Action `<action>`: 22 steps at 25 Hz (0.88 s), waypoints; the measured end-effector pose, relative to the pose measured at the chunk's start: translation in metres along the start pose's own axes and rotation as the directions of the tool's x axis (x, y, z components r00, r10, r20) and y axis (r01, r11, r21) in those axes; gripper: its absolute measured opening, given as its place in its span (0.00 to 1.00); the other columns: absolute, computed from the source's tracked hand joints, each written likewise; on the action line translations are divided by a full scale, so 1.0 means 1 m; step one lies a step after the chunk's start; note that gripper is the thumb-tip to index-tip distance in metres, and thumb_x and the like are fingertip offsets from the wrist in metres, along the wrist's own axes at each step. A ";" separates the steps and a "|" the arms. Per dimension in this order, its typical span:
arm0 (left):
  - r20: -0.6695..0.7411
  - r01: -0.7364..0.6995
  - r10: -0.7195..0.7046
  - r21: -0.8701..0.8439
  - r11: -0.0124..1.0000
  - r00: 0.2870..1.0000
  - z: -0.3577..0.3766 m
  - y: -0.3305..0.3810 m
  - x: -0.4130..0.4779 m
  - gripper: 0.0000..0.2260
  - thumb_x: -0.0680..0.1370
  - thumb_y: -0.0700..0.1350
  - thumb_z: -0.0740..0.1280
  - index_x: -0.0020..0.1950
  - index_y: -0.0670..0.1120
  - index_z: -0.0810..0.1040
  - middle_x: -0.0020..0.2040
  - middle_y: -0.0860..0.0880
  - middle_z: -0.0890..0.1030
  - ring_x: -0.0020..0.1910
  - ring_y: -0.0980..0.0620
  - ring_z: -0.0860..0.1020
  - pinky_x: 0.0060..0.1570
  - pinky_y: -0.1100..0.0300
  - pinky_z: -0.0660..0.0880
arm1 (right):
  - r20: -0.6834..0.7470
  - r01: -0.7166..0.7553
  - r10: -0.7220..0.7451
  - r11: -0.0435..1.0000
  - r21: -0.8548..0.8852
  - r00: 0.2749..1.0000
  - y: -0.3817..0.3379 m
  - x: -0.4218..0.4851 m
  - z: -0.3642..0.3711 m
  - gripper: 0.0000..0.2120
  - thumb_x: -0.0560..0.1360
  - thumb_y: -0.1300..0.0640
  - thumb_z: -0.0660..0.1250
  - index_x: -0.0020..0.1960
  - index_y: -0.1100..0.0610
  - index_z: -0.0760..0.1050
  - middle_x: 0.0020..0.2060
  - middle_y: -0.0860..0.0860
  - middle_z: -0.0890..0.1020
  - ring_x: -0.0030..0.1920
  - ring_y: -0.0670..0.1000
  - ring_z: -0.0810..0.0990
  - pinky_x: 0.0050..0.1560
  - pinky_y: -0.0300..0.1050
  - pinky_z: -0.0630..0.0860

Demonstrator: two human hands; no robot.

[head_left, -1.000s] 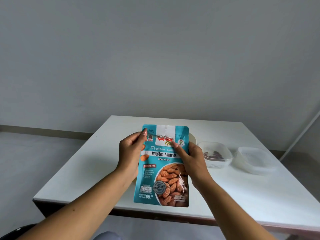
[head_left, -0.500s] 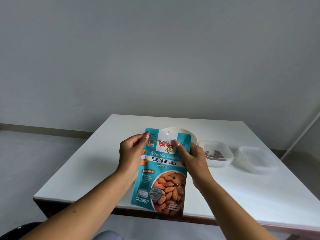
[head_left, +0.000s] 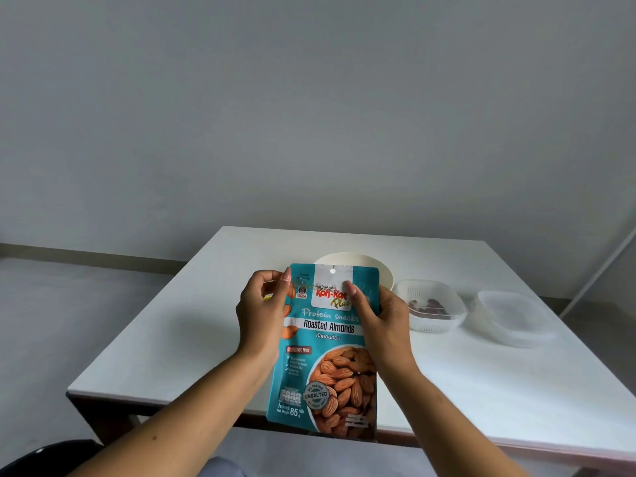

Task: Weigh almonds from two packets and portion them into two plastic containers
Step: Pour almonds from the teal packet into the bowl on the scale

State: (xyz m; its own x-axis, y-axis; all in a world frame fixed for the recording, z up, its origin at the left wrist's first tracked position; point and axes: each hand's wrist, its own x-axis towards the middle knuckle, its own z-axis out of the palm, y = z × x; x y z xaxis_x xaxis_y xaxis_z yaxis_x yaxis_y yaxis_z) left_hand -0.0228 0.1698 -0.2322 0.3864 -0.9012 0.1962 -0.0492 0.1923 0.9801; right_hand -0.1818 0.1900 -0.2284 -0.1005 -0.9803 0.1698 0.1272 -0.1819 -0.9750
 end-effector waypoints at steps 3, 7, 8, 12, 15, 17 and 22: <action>0.061 -0.067 0.065 0.041 0.997 0.996 -0.003 0.003 -0.004 0.14 0.77 0.50 0.67 0.41 0.40 0.77 0.39 0.48 0.85 0.38 0.49 0.85 0.38 0.49 0.81 | 0.018 0.011 -0.010 0.999 -0.048 1.000 0.005 0.000 0.004 0.04 0.75 0.53 0.67 0.45 0.54 0.75 0.42 0.51 0.85 0.39 0.50 0.87 0.33 0.41 0.82; 0.063 -0.046 0.040 0.089 0.995 0.997 -0.013 -0.004 0.002 0.19 0.77 0.51 0.68 0.38 0.35 0.73 0.37 0.45 0.85 0.36 0.47 0.85 0.38 0.44 0.80 | 0.045 -0.011 0.016 0.992 -0.124 0.999 0.013 0.006 0.013 0.09 0.75 0.52 0.67 0.46 0.58 0.75 0.43 0.53 0.85 0.39 0.51 0.87 0.36 0.44 0.83; 0.055 -0.029 0.024 0.081 0.996 0.998 -0.016 -0.007 0.004 0.20 0.77 0.51 0.68 0.39 0.34 0.72 0.37 0.44 0.85 0.36 0.46 0.85 0.39 0.44 0.80 | 0.054 -0.013 0.020 0.991 -0.131 0.998 0.014 0.007 0.017 0.08 0.75 0.52 0.67 0.45 0.57 0.75 0.44 0.53 0.86 0.39 0.51 0.87 0.36 0.44 0.83; -0.096 0.079 -0.078 0.010 0.997 0.992 -0.042 -0.029 0.020 0.18 0.76 0.51 0.69 0.35 0.38 0.75 0.35 0.42 0.84 0.34 0.45 0.83 0.38 0.46 0.80 | 0.202 -0.115 0.140 0.984 -0.134 0.969 0.031 0.006 0.041 0.09 0.75 0.51 0.68 0.49 0.54 0.73 0.47 0.54 0.85 0.42 0.52 0.87 0.41 0.46 0.84; -0.265 0.171 -0.181 -0.060 0.983 0.947 -0.072 -0.046 0.041 0.16 0.76 0.51 0.70 0.34 0.41 0.77 0.35 0.42 0.83 0.32 0.44 0.81 0.40 0.43 0.80 | 0.355 -0.167 0.209 0.975 -0.146 0.911 0.055 -0.009 0.048 0.16 0.74 0.53 0.69 0.59 0.55 0.70 0.52 0.53 0.84 0.48 0.50 0.86 0.45 0.48 0.84; -0.354 0.242 -0.271 -0.126 0.962 0.895 -0.088 -0.057 0.053 0.15 0.76 0.51 0.69 0.36 0.40 0.77 0.36 0.42 0.83 0.32 0.45 0.81 0.40 0.47 0.81 | 0.405 -0.136 0.195 0.976 -0.170 0.893 0.068 -0.018 0.049 0.19 0.75 0.57 0.68 0.63 0.53 0.67 0.54 0.49 0.81 0.49 0.48 0.85 0.41 0.43 0.83; -0.391 0.352 -0.349 -0.065 0.934 0.852 -0.116 -0.103 0.058 0.13 0.79 0.49 0.66 0.40 0.40 0.77 0.41 0.42 0.83 0.35 0.46 0.82 0.40 0.53 0.79 | 0.277 0.134 0.001 0.874 -0.467 0.961 0.109 -0.021 0.065 0.16 0.76 0.58 0.67 0.62 0.48 0.72 0.59 0.46 0.73 0.57 0.48 0.78 0.48 0.32 0.79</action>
State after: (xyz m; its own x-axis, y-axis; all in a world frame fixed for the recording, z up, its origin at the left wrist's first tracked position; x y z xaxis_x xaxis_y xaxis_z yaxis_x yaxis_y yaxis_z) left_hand 0.1114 0.1430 -0.3255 0.7065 -0.6827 -0.1865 0.1503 -0.1129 0.9822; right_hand -0.1015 0.1854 -0.3286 0.1768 -0.9633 0.2020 -0.3634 -0.2547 -0.8962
